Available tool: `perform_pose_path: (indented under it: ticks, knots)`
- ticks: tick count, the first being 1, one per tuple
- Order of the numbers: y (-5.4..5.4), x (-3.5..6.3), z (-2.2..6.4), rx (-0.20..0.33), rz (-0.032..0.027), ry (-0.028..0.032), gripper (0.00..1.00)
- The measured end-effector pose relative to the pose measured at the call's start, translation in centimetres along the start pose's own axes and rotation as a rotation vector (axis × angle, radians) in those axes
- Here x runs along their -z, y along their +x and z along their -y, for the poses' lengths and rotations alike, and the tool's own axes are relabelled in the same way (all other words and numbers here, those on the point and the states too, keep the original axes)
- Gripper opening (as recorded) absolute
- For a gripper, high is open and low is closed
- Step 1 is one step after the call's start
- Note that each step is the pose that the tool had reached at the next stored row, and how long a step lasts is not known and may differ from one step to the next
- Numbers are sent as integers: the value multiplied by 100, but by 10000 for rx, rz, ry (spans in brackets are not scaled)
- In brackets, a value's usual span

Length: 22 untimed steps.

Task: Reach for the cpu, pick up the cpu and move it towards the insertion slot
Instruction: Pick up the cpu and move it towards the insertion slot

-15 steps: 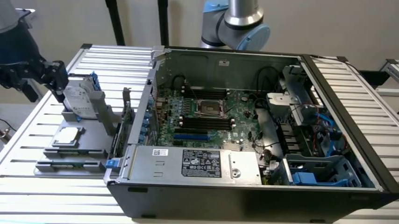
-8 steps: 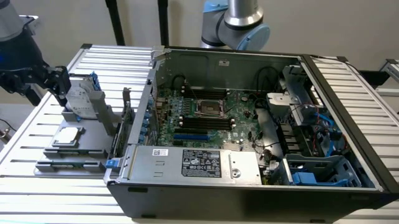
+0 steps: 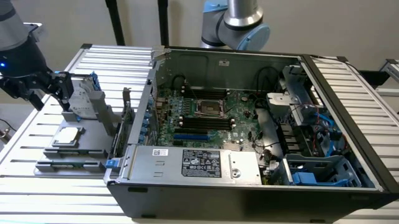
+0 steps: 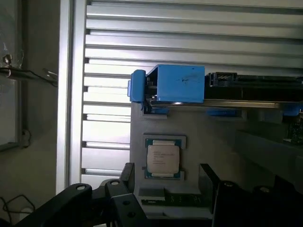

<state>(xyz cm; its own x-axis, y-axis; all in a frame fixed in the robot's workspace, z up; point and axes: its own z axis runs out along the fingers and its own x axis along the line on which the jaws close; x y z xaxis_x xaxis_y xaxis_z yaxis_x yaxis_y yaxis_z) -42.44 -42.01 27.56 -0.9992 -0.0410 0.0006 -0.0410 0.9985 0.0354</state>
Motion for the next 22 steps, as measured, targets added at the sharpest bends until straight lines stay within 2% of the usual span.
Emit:
perform_pose_path:
  ticks: [12,22]
  knots:
    - [-8,-218,35,106,-3,0,65]
    - [-15,-396,120,125,-5,0,65]
